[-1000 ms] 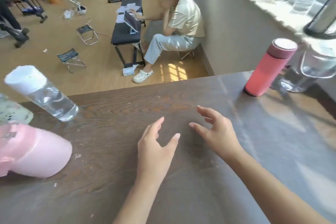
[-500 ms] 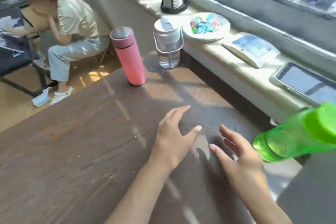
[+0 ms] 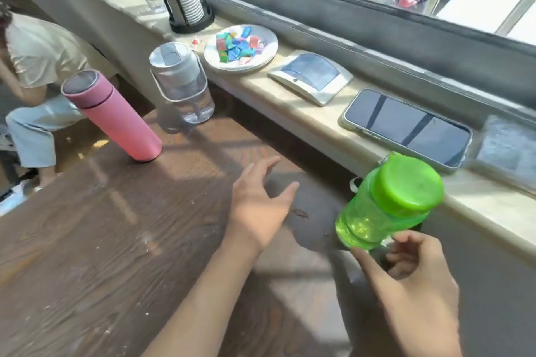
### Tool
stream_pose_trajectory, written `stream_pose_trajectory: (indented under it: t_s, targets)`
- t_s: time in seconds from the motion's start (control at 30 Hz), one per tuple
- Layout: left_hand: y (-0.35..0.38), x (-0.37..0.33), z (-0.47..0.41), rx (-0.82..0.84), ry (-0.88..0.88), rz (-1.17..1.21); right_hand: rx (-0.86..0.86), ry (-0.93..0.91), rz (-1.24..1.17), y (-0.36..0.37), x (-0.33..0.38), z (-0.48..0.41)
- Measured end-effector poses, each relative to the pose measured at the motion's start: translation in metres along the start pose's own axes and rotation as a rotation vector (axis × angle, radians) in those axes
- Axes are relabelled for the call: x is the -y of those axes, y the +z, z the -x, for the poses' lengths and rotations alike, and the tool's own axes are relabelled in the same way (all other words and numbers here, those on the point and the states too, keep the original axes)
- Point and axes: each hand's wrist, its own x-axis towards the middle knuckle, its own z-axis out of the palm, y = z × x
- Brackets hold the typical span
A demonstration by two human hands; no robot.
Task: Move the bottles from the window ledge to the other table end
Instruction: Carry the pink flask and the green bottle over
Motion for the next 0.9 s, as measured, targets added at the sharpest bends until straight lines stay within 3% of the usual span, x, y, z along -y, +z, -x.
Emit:
stream_pose_trajectory:
  t_s: [0.33,0.47,0.6,0.8,0.9]
  targets:
    - [-0.101,0.069,-0.062,-0.535,-0.311,-0.153,0.081,0.011,-0.118,0.008,0.024,-0.006]
    - [-0.126,0.084,-0.08,-0.757,-0.411,-0.108,0.068,0.029,-0.176,0.01,0.037,-0.004]
    - [-0.142,0.1,-0.099,-0.659,-0.422,-0.033,0.037,-0.12,-0.293,0.015,0.054,0.002]
    - [-0.146,0.102,-0.104,-0.583,-0.354,0.052,-0.015,-0.243,-0.144,0.033,0.052,0.003]
    - [-0.152,0.102,-0.097,-0.583,-0.35,0.081,0.106,-0.274,-0.056,0.042,0.046,-0.006]
